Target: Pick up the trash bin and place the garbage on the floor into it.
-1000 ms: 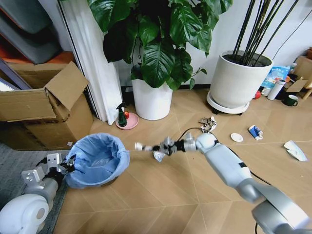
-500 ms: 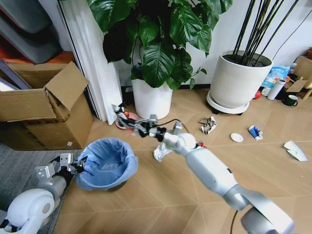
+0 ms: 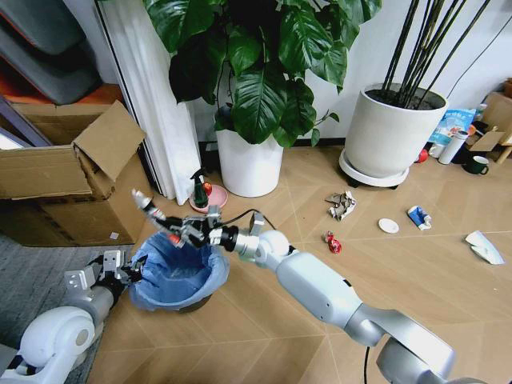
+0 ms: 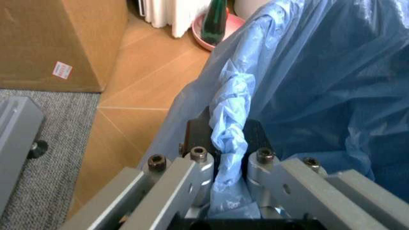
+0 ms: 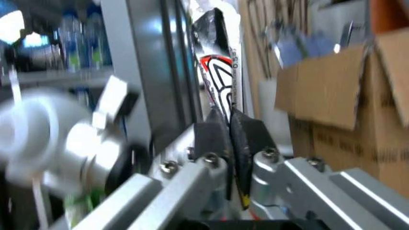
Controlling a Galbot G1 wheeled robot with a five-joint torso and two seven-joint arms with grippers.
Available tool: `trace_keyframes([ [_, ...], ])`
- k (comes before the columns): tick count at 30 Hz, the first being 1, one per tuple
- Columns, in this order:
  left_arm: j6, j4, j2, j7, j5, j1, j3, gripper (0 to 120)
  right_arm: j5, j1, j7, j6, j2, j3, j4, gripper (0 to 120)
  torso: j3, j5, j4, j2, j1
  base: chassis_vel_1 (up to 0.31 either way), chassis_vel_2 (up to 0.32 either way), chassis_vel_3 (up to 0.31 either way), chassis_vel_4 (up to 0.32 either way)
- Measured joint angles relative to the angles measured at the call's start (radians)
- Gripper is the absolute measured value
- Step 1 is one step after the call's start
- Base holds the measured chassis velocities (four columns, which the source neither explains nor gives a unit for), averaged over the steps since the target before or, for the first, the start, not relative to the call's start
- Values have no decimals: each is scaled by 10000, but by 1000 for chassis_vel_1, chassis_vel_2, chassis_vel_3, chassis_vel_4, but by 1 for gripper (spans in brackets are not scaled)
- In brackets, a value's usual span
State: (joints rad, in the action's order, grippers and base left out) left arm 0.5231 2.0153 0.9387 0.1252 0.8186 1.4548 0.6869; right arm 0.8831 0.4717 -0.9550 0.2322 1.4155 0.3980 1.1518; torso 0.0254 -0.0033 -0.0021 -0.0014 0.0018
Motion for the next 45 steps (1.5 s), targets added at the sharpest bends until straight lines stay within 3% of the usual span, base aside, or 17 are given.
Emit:
trace_keyframes([
  [1, 5, 59, -32, 28, 63, 20, 53, 1, -418, 0, -93, -51, -132, 29, -87, 11, 0, 0, -1, 0, 0, 0, 0, 0, 0],
  [4, 25, 117, -37, 49, 80, 63, 68, 1, -525, 20, -114, -129, -338, 35, -32, 24, 0, 0, -5, 0, 0, 0, 0, 0, 0],
  [14, 73, 284, 49, 151, 66, 172, 250, 1, -529, 67, 34, -142, -568, -84, 172, 55, 0, 2, 0, 0, 0, 0, 0, 0, 0],
  [16, 76, 320, 103, 160, 73, 227, 385, 1, -548, 209, 594, -121, -777, -476, 209, 68, 0, 3, 0, 0, 0, 0, 0, 0, 0],
  [21, 75, 376, 188, 157, 75, 303, 525, 1, -673, 479, 1529, -105, -1190, -848, 320, 81, 0, 3, -2, 0, 0, 0, 0, 0, 0],
  [24, 73, 422, 259, 156, 67, 325, 582, 1, -959, 976, 2777, -22, -1567, -1265, 513, 95, 0, 4, -2, 0, 0, 0, 0, 0, 0],
  [32, 76, 562, 372, 198, 81, 360, 660, 1, -2006, 2199, 5596, 400, -2184, -2486, 839, 100, 0, 7, 2, 0, 0, 0, 0, 0, 0],
  [41, 92, 644, 535, 262, 77, 413, 712, 1, -2513, 4304, 6258, 253, -3081, -4692, 1361, 100, -1, 6, -7, 0, 0, 0, 0, 0, 0],
  [45, 94, 647, 610, 271, 57, 415, 707, 1, -2747, 4820, 6493, 299, -3044, -5280, 1137, 100, -1, 5, -7, 0, 0, 0, 0, 0, 0],
])
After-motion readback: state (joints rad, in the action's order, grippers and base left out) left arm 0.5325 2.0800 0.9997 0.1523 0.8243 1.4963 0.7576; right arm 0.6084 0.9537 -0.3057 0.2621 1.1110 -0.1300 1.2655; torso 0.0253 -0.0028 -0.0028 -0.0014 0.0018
